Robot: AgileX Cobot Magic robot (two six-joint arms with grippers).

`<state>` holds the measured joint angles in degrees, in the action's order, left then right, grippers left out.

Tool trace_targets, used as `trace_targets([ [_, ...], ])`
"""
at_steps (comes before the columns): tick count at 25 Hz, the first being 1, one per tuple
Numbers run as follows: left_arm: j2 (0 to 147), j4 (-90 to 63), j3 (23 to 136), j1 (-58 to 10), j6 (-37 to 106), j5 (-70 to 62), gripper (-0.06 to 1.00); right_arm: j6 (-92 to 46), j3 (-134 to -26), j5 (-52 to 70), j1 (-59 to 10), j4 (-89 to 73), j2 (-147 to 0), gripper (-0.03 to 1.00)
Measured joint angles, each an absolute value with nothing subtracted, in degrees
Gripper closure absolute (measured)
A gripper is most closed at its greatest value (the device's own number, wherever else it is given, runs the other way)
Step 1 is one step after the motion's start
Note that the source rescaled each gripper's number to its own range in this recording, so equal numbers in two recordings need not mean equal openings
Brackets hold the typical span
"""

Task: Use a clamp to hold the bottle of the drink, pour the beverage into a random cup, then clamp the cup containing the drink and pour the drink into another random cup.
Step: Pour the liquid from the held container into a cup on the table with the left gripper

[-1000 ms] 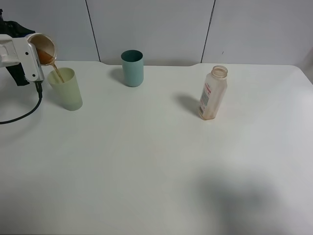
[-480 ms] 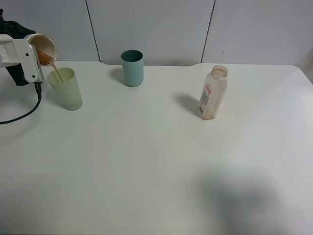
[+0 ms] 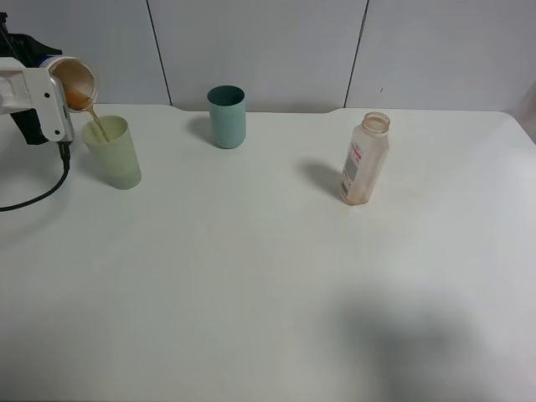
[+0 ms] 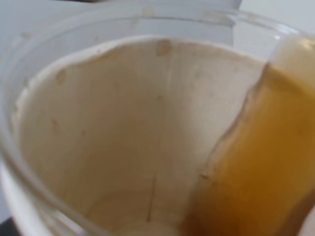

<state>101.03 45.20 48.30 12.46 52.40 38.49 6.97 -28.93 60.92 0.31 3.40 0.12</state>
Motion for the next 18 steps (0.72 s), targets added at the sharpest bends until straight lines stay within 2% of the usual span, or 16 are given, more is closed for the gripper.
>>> trace_targets([
  [18,101.03,43.26,48.30,12.46,57.74,42.26,0.94,6.97,-28.93,60.92,0.31,3.40,0.12,-0.03],
])
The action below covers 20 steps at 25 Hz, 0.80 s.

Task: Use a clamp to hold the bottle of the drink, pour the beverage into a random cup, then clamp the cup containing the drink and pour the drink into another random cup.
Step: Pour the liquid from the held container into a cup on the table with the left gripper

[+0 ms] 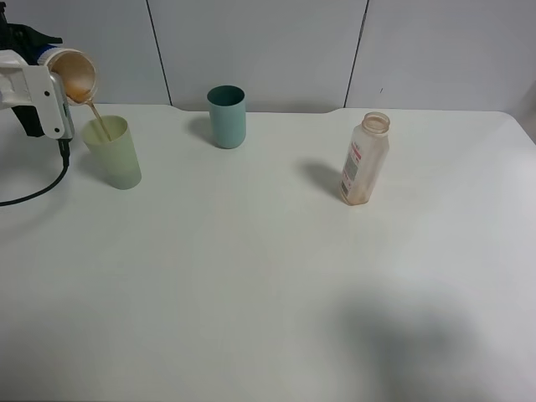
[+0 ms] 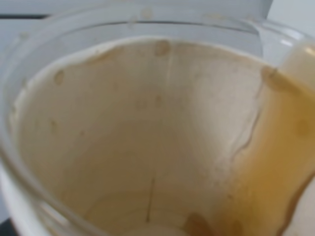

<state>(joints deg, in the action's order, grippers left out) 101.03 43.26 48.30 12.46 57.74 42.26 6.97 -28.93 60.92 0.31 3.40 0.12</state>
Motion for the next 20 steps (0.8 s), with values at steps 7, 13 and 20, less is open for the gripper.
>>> trace_targets([
  [7,101.03,43.12,48.30,12.46,59.04,42.42,0.94,6.97,-28.93,60.92,0.31,3.40,0.12,-0.03],
  [13,101.03,42.43,48.30,12.46,62.12,43.23,0.94,6.97,-28.93,60.92,0.31,3.40,0.12,-0.03],
  [20,101.03,41.34,48.30,12.46,65.70,43.47,0.94,6.97,-28.93,60.92,0.31,3.40,0.12,-0.03],
])
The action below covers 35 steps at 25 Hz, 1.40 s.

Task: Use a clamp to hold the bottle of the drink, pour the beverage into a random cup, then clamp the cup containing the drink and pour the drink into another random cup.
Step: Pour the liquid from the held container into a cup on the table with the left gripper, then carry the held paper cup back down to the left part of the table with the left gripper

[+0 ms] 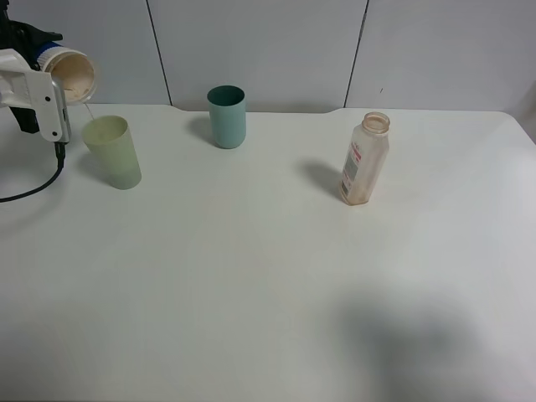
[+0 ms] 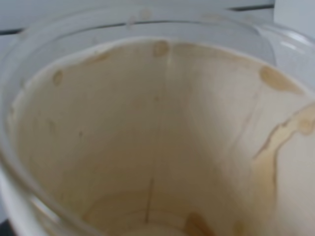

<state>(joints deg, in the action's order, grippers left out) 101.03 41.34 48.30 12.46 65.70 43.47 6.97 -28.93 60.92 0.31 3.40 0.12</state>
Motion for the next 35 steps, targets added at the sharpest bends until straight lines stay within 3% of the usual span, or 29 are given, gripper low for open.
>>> trace_targets([
  [20,101.03,40.46,48.30,12.46,65.84,45.83,0.94,6.97,-28.93,60.92,0.31,3.40,0.12,-0.03],
  [35,101.03,37.83,48.30,12.46,41.75,46.60,0.94,6.97,-28.93,60.92,0.31,3.40,0.12,-0.03],
])
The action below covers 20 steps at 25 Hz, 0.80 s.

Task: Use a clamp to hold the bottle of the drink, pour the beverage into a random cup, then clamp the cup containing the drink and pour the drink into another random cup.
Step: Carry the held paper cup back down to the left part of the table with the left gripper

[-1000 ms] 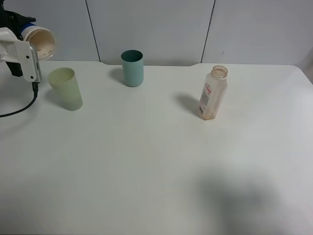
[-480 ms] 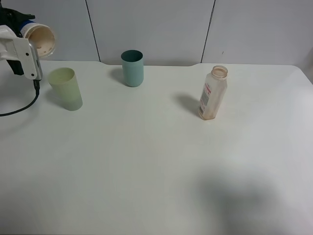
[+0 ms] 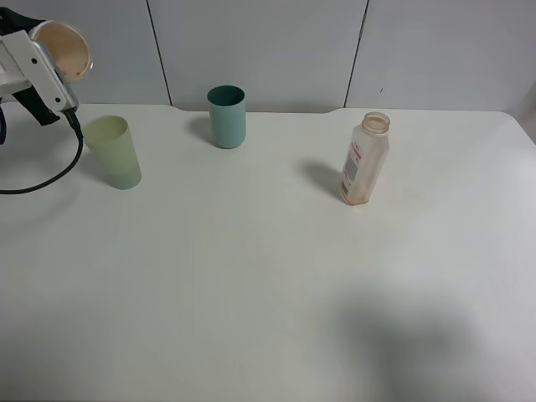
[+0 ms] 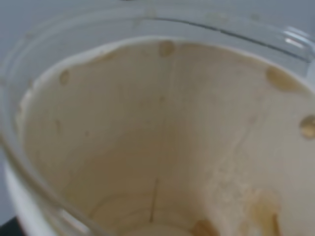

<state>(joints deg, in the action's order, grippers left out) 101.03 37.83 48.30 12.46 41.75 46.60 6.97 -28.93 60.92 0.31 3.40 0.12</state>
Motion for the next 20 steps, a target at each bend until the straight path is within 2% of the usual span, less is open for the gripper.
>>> trace_targets([
  [4,101.03,36.72,48.30,13.15,34.91,46.62,0.94,6.97,-28.93,60.92,0.31,3.40,0.12,-0.03],
  [13,101.03,38.28,48.30,19.88,13.14,49.10,0.94,6.97,-28.93,60.92,0.31,3.40,0.12,-0.03],
  [20,101.03,38.98,48.30,23.40,1.52,50.50,0.94,6.97,-28.93,60.92,0.31,3.40,0.12,-0.03],
])
